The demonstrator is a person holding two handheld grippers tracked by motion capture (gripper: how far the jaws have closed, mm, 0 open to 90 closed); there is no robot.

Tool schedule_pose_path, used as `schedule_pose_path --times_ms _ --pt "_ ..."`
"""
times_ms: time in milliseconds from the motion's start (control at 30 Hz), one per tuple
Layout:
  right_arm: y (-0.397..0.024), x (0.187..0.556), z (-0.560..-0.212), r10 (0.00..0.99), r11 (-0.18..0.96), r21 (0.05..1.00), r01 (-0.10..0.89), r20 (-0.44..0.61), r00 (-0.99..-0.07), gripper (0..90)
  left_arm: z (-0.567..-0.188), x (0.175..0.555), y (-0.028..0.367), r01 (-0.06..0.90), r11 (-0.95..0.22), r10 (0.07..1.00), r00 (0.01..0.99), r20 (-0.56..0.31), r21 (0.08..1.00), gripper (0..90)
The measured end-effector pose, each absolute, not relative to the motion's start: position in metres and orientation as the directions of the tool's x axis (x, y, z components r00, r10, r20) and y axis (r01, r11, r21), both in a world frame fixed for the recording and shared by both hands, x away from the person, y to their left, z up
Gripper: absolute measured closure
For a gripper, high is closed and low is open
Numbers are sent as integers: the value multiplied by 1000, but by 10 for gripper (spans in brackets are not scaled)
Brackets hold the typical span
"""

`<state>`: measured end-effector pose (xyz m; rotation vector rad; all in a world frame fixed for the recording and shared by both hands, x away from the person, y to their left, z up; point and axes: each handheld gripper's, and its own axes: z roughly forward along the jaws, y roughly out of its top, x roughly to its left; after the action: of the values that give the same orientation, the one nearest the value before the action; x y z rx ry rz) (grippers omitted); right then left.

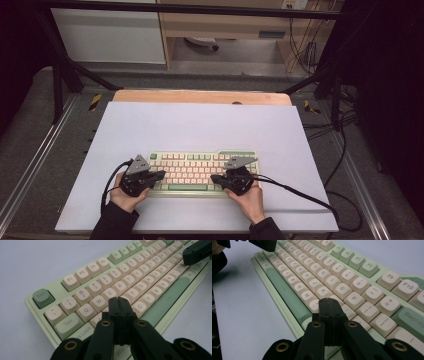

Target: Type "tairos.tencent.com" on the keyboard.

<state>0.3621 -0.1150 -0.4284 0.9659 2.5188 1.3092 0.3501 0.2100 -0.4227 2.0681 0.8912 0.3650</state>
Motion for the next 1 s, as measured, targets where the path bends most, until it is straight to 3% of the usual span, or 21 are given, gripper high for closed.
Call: schedule_pose_path --times_ms 1000 --pt "-124 362 -418 608 418 782 463 138 -782 900 -416 350 189 448 -416 693 719 -43 791 900"
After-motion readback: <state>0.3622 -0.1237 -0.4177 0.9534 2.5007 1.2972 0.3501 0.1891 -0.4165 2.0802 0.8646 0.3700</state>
